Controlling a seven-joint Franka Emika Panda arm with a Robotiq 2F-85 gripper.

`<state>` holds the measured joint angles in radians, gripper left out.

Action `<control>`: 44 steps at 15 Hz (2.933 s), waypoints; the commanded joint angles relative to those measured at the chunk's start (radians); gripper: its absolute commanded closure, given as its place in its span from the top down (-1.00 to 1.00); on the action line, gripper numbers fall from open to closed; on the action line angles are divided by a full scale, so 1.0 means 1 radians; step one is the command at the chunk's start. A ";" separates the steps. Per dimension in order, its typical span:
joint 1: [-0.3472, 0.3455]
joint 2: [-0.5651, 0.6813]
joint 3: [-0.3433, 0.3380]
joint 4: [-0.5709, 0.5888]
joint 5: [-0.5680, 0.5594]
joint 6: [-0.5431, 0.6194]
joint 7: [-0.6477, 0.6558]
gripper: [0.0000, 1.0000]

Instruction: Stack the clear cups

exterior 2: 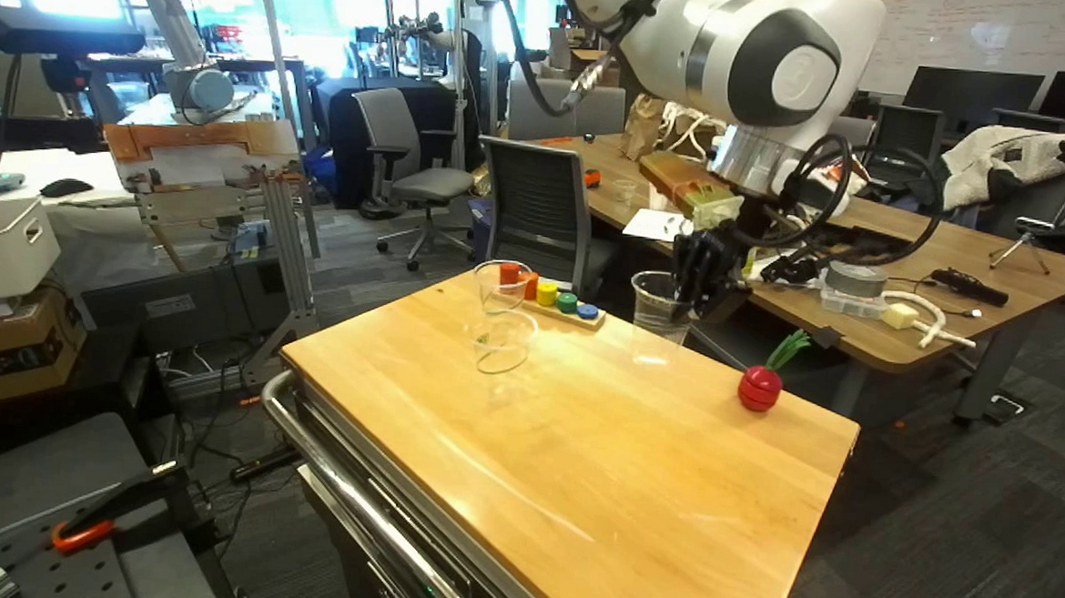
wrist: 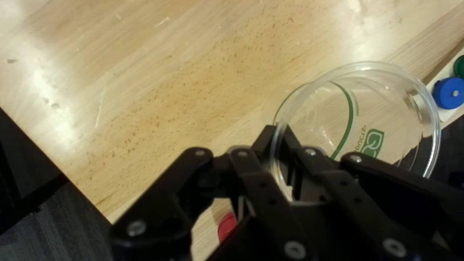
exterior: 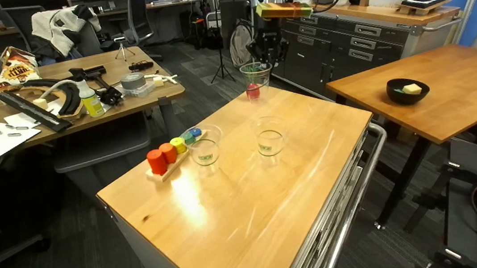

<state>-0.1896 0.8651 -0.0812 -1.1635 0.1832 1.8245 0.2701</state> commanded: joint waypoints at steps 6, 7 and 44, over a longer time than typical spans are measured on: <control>0.090 -0.296 0.000 -0.307 -0.016 0.020 0.007 -0.97; 0.102 -0.327 0.002 -0.356 -0.013 0.030 0.007 -0.97; 0.188 -0.517 0.062 -0.851 -0.026 0.377 -0.077 -0.97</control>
<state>-0.0037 0.3186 -0.0233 -2.0554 0.1685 2.2097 0.2094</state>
